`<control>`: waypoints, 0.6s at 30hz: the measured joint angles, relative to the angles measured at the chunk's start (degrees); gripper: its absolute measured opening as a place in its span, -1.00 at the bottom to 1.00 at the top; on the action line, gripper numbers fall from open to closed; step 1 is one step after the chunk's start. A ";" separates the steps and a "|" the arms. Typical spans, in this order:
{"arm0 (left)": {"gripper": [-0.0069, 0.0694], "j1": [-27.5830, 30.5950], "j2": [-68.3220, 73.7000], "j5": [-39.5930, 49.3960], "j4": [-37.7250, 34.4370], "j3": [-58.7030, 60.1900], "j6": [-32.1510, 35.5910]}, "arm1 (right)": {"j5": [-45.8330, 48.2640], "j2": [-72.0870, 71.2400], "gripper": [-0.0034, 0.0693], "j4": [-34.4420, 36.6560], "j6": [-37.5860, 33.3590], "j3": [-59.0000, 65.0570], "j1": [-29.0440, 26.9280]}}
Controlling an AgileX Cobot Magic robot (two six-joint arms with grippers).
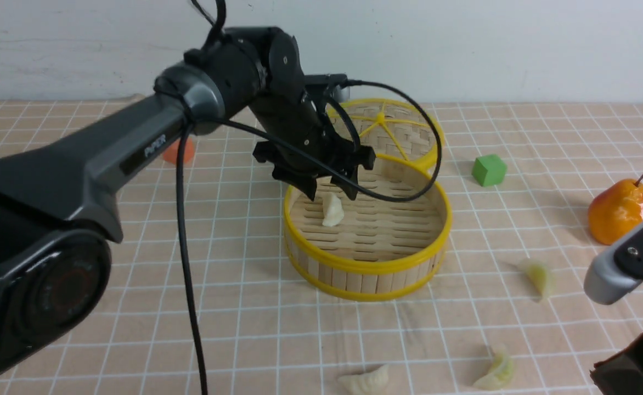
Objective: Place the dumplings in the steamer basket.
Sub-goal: Use the left arm to put the dumpling into the steamer, then use the left arm to grab a dumpling
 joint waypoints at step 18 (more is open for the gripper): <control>0.43 -18.42 -14.33 5.41 8.06 23.67 11.56 | -2.53 -15.34 -0.80 -3.01 5.85 0.00 0.05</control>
